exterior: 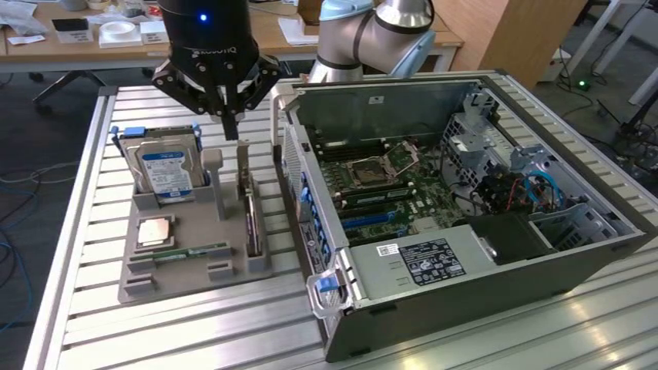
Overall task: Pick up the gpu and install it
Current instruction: 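Reach for the gpu, then pick up the gpu and move the gpu toward the slot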
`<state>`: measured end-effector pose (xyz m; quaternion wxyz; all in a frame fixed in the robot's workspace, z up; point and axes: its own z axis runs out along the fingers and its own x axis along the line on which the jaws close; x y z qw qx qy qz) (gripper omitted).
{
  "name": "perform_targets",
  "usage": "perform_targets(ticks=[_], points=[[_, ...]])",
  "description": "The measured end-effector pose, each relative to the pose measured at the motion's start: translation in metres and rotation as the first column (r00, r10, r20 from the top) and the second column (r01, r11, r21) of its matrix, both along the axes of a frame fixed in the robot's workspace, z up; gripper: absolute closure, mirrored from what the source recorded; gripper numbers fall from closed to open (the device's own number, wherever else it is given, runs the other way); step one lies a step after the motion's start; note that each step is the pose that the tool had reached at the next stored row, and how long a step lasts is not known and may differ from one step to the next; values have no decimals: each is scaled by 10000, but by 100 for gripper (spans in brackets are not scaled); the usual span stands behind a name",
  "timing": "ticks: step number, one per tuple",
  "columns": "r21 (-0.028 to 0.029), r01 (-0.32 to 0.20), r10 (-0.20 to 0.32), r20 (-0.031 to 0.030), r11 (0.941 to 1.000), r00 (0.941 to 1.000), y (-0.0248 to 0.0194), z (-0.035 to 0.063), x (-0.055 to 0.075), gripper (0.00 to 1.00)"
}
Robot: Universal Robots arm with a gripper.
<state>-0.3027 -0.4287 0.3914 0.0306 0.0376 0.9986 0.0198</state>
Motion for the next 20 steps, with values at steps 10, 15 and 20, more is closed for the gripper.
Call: perform_targets(ticks=[10, 15, 20], points=[[-9, 9, -9, -19, 10000, 10000, 0, -3, 6, 89], [-9, 9, -9, -19, 10000, 10000, 0, -3, 7, 89], [-8, 10, -10, -19, 10000, 10000, 0, -3, 6, 89]])
